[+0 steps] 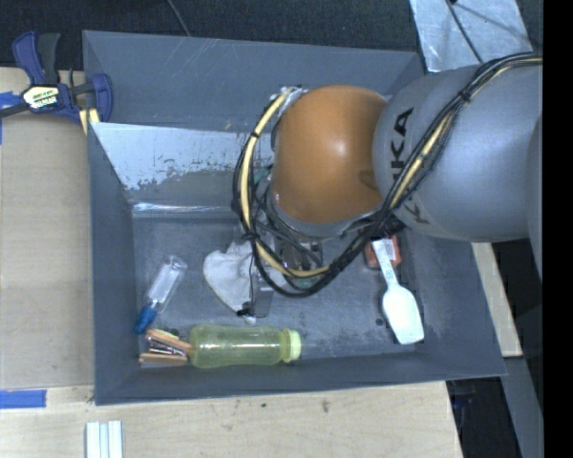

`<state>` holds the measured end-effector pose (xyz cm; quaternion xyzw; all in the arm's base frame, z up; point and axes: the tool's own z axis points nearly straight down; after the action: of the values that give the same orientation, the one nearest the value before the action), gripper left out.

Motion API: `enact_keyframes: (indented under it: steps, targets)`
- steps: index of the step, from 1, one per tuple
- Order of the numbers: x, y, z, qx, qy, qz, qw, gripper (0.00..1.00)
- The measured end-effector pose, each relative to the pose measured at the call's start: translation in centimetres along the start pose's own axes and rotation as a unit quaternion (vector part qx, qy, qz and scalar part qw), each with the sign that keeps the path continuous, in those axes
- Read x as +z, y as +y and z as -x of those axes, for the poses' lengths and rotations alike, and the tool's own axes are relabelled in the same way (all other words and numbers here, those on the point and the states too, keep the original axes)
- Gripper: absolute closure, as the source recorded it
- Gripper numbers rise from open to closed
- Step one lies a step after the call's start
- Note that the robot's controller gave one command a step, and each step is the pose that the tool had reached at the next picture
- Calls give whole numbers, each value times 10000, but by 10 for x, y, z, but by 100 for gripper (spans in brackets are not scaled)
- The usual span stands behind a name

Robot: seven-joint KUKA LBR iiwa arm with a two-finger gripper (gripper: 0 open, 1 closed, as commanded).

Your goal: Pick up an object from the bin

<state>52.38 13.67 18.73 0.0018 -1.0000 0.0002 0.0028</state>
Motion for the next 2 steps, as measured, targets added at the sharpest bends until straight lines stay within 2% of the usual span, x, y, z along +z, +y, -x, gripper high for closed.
enact_keyframes:
  steps: [1, 2]
  targets:
    - [-5, -1, 2, 16, -41, 7, 10000, 0]
    - [15, -6, 8, 239, -71, 17, 9997, 0]
